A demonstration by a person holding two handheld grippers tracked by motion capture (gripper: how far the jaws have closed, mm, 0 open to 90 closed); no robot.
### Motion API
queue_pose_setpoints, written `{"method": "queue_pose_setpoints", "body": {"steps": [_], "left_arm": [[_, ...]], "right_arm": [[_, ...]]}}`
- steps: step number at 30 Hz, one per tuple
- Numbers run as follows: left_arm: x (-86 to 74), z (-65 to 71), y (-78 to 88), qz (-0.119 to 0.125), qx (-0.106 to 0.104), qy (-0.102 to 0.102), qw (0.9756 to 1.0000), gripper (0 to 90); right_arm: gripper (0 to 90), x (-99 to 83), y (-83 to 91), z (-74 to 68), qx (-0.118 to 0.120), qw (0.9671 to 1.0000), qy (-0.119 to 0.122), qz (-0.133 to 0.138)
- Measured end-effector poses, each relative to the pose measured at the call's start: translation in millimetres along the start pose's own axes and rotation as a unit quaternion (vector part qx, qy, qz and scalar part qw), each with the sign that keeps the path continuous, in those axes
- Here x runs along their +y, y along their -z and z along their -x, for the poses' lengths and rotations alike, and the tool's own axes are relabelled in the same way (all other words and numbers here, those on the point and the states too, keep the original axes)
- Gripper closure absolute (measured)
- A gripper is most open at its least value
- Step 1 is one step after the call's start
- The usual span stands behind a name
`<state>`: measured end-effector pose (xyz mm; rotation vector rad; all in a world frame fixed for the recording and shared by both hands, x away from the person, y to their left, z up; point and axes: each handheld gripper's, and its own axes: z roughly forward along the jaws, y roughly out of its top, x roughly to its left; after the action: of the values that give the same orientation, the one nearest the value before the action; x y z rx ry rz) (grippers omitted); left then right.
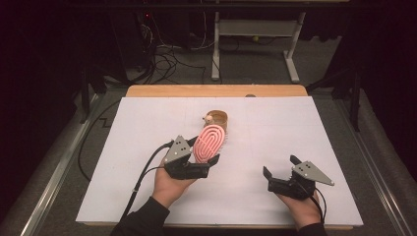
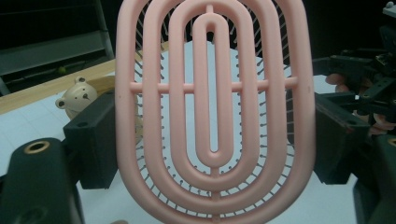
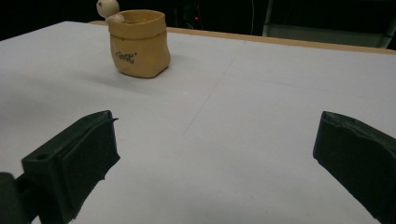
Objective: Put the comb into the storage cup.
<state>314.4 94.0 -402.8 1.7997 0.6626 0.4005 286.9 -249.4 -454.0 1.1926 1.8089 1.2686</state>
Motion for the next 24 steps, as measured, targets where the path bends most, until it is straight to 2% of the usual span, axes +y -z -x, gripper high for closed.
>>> {"method": "queue_pose_setpoints", "body": {"steps": [8,14,18,21,24], "left_arm": [[-1.2,3.3,0.1,-0.005,0.002,-0.001,1.0000,18.1],[-6.5,0.7,-1.1,-0.013,0.001,0.011,0.9999,18.1],[-6.9,0.7,-0.7,-0.014,0.001,0.004,0.9999,18.1],[-8.7,-0.1,-2.8,-0.023,0.000,-0.001,0.9997,18.1],[-9.9,-1.7,-4.9,-0.029,-0.003,-0.002,0.9996,18.1]], "right_arm": [[0.1,16.8,-8.0,-9.5,0.019,0.9998,-0.001,0.010],[0.1,25.0,-12.9,-16.9,0.031,0.9994,0.008,0.014],[0.1,30.9,-14.0,-22.9,0.037,0.9990,0.015,0.018],[0.2,35.5,-15.3,-26.5,0.059,0.9979,0.014,0.024],[0.2,39.7,-16.5,-31.1,0.063,0.9975,0.015,0.030]]}}
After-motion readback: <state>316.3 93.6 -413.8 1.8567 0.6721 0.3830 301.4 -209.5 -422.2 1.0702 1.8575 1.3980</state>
